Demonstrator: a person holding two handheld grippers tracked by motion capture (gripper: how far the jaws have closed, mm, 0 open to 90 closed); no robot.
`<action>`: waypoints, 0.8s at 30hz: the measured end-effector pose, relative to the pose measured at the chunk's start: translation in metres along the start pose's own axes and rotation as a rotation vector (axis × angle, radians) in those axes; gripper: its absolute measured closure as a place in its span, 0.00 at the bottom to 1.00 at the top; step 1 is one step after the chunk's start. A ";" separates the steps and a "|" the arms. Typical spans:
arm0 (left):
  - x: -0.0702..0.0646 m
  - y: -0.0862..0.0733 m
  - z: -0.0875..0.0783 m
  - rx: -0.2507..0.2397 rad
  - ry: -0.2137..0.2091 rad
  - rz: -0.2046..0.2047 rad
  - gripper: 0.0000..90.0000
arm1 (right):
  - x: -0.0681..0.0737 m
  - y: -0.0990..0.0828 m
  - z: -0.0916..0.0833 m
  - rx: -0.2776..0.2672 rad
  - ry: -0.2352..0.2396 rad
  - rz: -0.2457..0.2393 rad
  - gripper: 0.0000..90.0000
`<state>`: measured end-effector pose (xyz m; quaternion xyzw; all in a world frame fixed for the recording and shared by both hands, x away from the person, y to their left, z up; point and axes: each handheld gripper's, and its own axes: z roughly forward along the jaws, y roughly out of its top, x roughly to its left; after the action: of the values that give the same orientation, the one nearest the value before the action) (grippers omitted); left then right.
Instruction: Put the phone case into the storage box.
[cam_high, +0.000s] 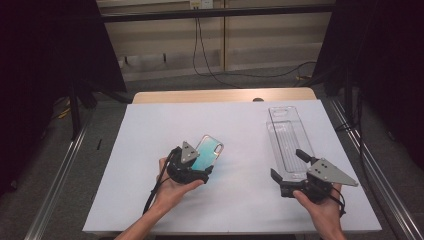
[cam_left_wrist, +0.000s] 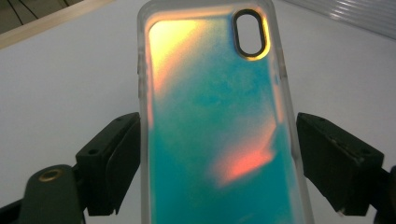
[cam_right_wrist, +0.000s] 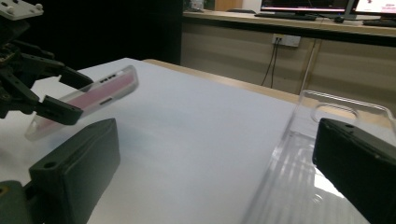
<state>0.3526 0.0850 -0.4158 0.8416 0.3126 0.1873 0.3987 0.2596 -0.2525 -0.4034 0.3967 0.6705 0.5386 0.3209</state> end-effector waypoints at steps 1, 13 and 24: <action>-0.003 0.001 0.001 -0.003 -0.001 0.014 0.19 | 0.003 0.001 0.004 0.001 0.002 0.000 0.01; -0.009 0.000 -0.009 -0.028 0.017 0.053 0.19 | 0.031 0.002 0.041 0.058 0.016 -0.016 0.05; -0.012 -0.001 -0.010 -0.051 0.065 0.082 0.19 | 0.040 0.009 0.061 0.147 0.045 0.003 0.11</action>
<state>0.3378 0.0833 -0.4110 0.8366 0.2859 0.2386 0.4019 0.2946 -0.1881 -0.4081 0.4080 0.7146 0.4972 0.2752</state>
